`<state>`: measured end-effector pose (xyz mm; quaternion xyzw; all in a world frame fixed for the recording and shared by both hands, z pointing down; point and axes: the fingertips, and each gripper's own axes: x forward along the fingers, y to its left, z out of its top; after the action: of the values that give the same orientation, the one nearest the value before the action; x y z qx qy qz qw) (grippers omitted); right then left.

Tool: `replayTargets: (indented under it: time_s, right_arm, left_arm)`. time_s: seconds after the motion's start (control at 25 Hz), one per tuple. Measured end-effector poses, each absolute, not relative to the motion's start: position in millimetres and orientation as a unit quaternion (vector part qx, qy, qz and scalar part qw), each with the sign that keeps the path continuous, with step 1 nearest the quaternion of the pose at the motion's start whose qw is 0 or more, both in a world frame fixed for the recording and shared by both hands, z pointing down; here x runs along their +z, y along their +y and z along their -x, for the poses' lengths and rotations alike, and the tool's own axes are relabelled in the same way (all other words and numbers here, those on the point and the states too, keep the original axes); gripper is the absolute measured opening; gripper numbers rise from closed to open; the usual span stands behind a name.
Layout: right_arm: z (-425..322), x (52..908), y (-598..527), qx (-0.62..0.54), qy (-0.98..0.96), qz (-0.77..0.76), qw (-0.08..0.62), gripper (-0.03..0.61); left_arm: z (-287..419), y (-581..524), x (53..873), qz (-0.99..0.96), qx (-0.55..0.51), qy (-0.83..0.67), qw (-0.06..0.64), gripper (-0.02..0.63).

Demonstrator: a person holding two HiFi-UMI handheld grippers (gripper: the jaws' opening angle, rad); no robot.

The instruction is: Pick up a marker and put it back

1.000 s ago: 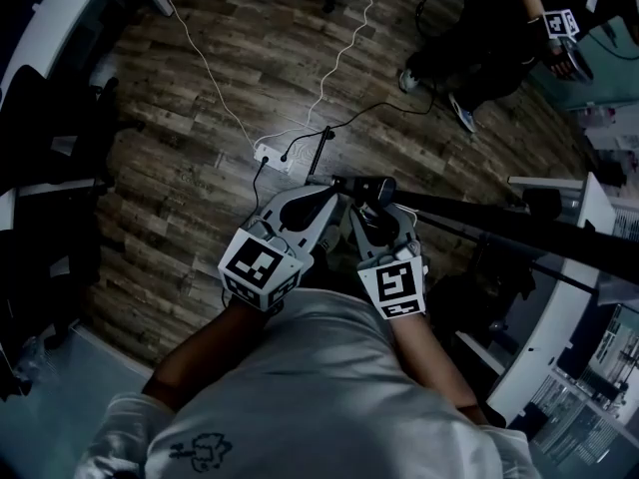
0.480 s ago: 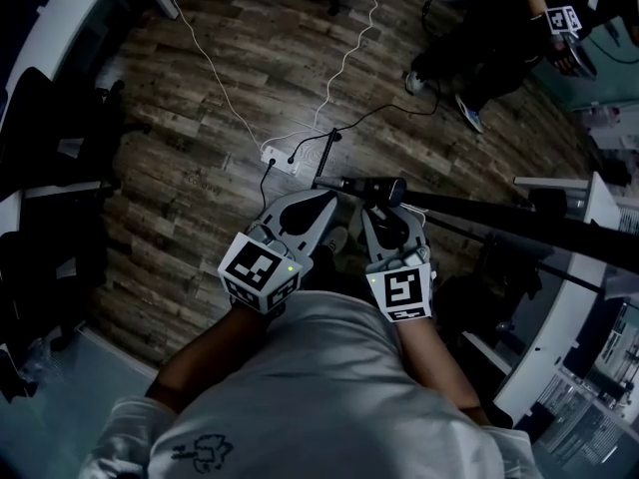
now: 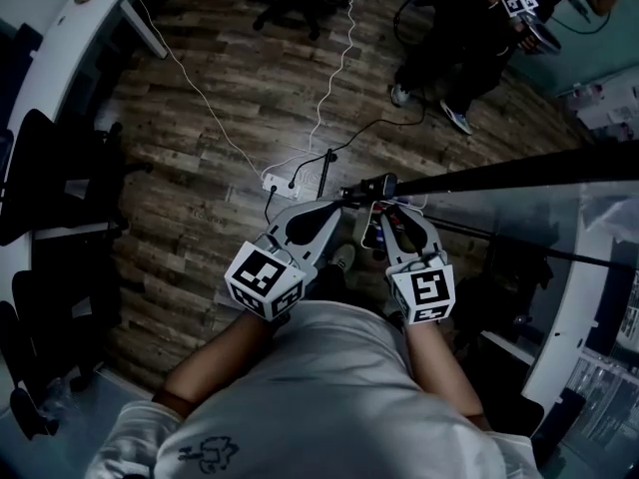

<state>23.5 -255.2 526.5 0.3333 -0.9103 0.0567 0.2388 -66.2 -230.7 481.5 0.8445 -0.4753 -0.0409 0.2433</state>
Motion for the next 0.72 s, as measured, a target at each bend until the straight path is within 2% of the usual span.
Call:
replayTargets:
  time_s: [0.72]
  right_arm:
    - [-40,468,-247,0.049,-0.887,-0.431,0.159,0.075]
  left_arm:
    - [69,-222,434,-0.890,-0.045,-0.407,0.200,0.005]
